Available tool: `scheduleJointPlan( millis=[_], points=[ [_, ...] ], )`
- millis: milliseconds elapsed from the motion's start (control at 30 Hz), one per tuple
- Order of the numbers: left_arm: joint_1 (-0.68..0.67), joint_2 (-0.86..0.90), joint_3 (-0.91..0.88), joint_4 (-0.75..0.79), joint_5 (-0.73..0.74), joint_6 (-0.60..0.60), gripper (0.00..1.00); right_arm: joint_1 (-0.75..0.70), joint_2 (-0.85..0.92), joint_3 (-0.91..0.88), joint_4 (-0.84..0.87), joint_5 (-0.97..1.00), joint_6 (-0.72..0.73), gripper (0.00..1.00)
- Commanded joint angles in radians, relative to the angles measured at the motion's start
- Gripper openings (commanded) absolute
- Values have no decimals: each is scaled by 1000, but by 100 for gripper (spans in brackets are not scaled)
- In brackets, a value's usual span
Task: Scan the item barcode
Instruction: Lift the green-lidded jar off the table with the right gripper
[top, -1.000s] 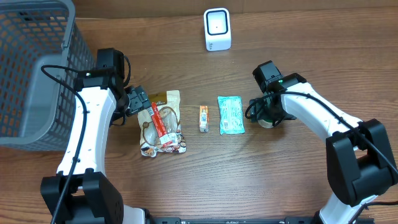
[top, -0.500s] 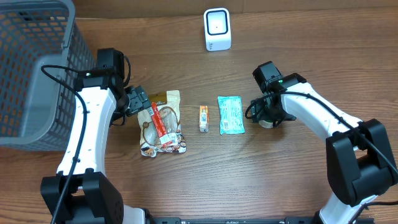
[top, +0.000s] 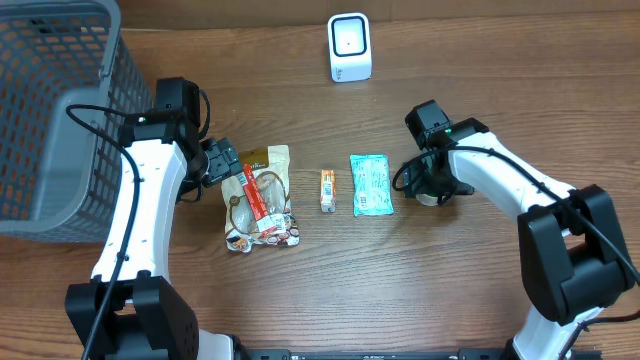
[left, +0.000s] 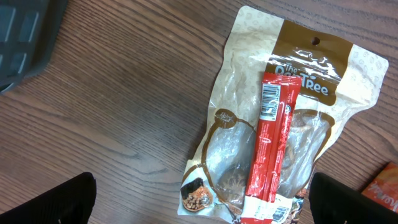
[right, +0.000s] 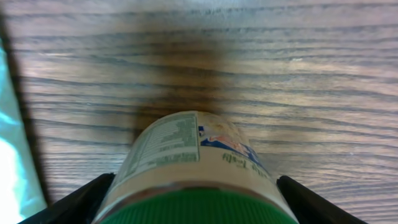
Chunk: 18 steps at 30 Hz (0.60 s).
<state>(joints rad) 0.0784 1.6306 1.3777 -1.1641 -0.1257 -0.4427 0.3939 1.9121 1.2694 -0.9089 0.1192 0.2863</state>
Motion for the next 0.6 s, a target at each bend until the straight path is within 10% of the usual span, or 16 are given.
scheduleJointPlan(
  millis=[0,567],
  points=[
    [0,-1,16,-2,-12,-10,100,-2,13,-7,3,0,-3,82],
    [0,-1,16,-2,-12,-10,100,-2,6,38,-21,-1,-2,56]
  ],
)
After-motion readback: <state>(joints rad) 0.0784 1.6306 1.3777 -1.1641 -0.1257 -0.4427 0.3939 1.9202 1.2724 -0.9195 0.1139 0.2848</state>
